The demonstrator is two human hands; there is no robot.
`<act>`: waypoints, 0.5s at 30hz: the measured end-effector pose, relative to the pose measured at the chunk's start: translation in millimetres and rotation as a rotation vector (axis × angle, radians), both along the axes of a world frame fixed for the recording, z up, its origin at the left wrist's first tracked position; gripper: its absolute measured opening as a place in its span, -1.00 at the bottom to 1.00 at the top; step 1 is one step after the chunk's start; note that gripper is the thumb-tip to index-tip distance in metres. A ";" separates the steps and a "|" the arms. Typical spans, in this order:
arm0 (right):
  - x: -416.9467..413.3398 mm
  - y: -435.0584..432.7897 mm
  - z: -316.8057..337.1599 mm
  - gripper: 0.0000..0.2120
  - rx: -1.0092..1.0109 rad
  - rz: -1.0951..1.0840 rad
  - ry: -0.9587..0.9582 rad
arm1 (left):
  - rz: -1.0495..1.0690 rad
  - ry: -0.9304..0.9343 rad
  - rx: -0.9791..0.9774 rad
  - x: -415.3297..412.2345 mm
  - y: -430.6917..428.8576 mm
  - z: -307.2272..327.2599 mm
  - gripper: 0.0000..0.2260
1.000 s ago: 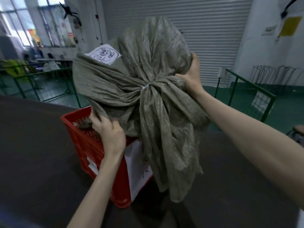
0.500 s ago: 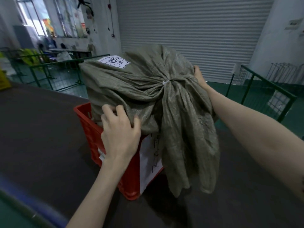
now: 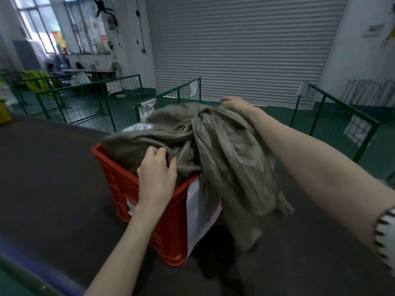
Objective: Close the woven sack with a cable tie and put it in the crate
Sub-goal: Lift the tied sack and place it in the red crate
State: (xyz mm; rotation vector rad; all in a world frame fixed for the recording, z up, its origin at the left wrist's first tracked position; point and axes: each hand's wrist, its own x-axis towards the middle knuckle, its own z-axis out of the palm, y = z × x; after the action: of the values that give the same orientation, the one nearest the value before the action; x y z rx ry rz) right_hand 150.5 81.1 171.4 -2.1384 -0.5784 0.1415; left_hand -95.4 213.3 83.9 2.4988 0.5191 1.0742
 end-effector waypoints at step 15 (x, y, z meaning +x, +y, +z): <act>-20.9 -43.2 -55.6 -0.22 -0.403 0.060 -0.128 | -0.249 0.306 -0.017 23.5 -11.8 -10.6 -0.68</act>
State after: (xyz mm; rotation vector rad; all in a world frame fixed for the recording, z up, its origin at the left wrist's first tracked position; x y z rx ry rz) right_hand 129.6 37.9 115.8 -2.5348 -0.7384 0.1661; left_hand -71.9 201.5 73.3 2.6409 0.2844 0.5967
